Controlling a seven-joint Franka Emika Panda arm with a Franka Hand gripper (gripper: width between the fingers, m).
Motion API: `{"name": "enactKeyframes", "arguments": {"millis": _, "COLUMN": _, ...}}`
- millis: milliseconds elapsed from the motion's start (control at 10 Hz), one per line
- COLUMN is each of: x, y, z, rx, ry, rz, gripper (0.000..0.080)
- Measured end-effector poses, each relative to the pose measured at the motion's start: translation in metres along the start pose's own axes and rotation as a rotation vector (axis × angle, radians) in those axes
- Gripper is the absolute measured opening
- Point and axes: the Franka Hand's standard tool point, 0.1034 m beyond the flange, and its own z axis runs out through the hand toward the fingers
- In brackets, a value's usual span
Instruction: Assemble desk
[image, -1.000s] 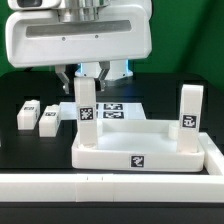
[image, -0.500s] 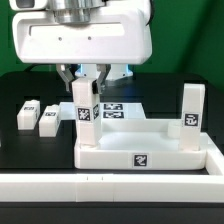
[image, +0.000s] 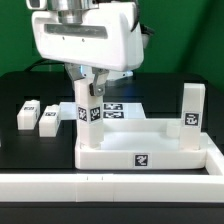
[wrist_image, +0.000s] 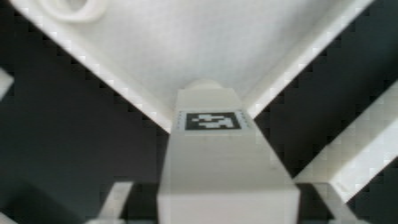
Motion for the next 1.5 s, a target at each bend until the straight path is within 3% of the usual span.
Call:
{"name": "enactKeyframes", "arguments": {"millis": 200, "x": -0.0005, "y": -0.0004, "z": 0.0001, "rx": 0.004, "ry": -0.004, "rz": 0.062, "gripper": 0.029}}
{"name": "enactKeyframes", "arguments": {"millis": 500, "x": -0.0023, "y": -0.0011, "z": 0.0006, "rx": 0.0, "ry": -0.005, "rz": -0.018, "gripper": 0.061}}
{"name": "enactKeyframes", "arguments": {"millis": 1200, "x": -0.0039, "y": -0.0028, "z": 0.0004, "rx": -0.001, "ry": -0.004, "rz": -0.526, "gripper": 0.0649}}
{"name": "enactKeyframes", "arguments": {"millis": 1500, "x": -0.0029, "y": -0.002, "z": 0.0003, "rx": -0.019, "ry": 0.002, "rz": -0.788, "gripper": 0.0649}}
